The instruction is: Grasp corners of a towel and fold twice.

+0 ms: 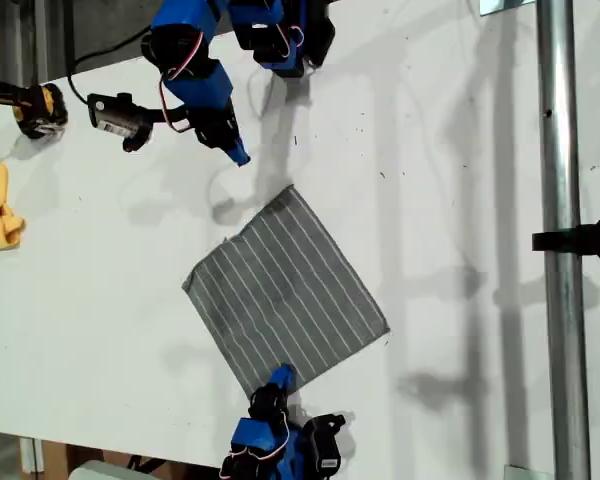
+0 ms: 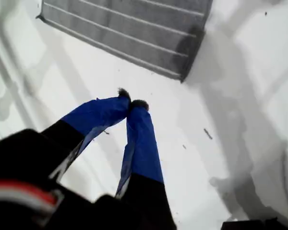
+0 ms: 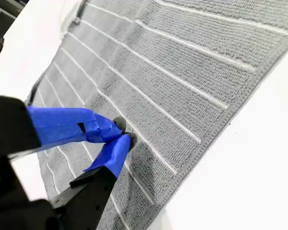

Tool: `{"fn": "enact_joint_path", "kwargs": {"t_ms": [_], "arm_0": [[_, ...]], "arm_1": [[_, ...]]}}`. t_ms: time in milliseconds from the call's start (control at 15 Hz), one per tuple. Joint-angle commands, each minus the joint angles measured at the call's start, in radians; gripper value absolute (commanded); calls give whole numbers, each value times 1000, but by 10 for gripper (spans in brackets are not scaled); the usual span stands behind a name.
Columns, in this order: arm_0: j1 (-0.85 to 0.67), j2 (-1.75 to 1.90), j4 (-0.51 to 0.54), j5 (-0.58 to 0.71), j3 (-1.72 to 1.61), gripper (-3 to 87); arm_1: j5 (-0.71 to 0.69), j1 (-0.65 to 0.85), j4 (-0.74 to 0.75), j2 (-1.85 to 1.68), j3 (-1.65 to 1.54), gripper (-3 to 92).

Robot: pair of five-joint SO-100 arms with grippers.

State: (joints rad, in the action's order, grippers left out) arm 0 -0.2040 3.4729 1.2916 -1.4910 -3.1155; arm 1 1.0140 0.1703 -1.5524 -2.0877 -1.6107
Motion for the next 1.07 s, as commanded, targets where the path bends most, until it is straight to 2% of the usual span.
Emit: {"fn": "enact_joint_path", "kwargs": {"t_ms": [0, 133, 400, 533, 600, 667, 733, 867, 1000], "arm_0": [[2, 3, 2, -8, -5, -9], [3, 3, 2, -8, -5, -10], [5, 3, 2, -8, -5, -11], [8, 3, 2, -8, -5, -12], [9, 3, 2, -9, -5, -12], [9, 3, 2, -9, -5, -12], [9, 3, 2, -9, -5, -12], [11, 3, 2, -9, -5, -12], [11, 3, 2, -12, -5, -12]], "arm_1": [[-135, -12, 14, 101, 160, -2], [-184, -25, 23, 138, 170, -2], [-422, -71, 2, 189, 187, -2], [-463, -89, -8, 216, 206, 7], [-471, -97, -29, 241, 218, 64], [-474, -106, -46, 272, 227, 237], [-477, -115, -44, 290, 229, 320], [-482, -110, -49, 325, 227, 383], [-495, -98, -49, 345, 222, 378]]}}
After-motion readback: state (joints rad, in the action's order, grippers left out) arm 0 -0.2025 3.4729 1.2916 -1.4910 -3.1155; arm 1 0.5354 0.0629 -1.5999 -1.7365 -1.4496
